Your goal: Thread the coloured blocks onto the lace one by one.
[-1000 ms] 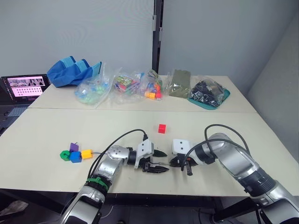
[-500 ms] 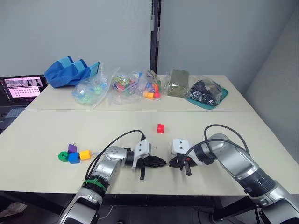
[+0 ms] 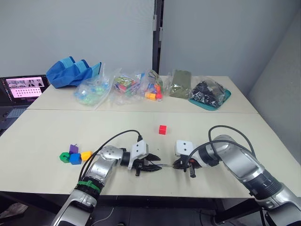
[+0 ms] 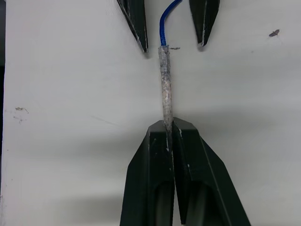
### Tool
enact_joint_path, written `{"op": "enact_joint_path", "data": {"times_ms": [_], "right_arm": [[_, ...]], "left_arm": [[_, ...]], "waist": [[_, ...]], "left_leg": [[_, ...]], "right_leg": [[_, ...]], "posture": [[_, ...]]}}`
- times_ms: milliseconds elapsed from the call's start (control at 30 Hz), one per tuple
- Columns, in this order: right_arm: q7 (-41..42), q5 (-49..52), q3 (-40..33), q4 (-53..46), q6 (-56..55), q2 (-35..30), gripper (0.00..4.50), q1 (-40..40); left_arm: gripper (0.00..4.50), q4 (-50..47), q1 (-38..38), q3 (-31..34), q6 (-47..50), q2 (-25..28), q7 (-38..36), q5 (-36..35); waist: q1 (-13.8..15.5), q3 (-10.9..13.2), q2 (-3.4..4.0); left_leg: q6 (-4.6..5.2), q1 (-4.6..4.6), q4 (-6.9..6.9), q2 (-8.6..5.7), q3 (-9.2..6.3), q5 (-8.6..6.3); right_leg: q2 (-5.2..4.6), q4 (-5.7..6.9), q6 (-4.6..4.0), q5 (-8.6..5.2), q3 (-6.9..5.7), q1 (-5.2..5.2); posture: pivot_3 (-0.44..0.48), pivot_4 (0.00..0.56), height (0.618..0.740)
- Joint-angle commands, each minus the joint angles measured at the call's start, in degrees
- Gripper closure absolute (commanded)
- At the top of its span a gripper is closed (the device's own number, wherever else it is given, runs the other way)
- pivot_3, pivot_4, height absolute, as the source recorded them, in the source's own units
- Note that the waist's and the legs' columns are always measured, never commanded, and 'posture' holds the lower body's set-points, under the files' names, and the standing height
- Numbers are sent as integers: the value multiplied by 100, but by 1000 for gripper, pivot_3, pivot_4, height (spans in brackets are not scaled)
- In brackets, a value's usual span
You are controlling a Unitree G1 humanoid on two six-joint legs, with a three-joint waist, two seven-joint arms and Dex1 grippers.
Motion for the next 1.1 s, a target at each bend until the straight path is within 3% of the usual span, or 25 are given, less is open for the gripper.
{"op": "enact_joint_path", "data": {"times_ms": [33,467,700,933,1100], "right_arm": [[1,61,-119,-180,20,-58,4500,66],[-66,63,-117,-257,47,-42,4500,154],[-83,62,-132,-231,33,-52,4500,144],[-151,100,-281,-358,-14,-143,4500,317],[-237,229,-671,-661,-200,-368,2883,664]], "left_arm": [[2543,51,75,-87,-216,-78,50,58],[2543,-69,131,-112,-200,-279,-98,-40],[4483,59,82,-107,-325,-234,-56,41],[4483,214,58,-99,-490,-239,41,71],[4500,364,11,-24,-566,-195,62,32]], "waist": [[3,0,0],[13,0,0],[12,0,0],[13,0,0],[29,0,0]], "left_leg": [[0,0,0,0,0,0],[0,-1,0,0,0,0],[0,-1,0,0,0,0],[0,-1,0,0,0,0],[0,-1,0,0,0,0]], "right_leg": [[0,0,0,0,0,0],[0,-1,0,0,-1,0],[0,-1,0,0,0,0],[0,-1,0,0,0,0],[0,-2,0,0,0,1]], "posture": [[0,150,740],[0,150,740],[0,150,740],[0,150,740],[0,150,740]]}}
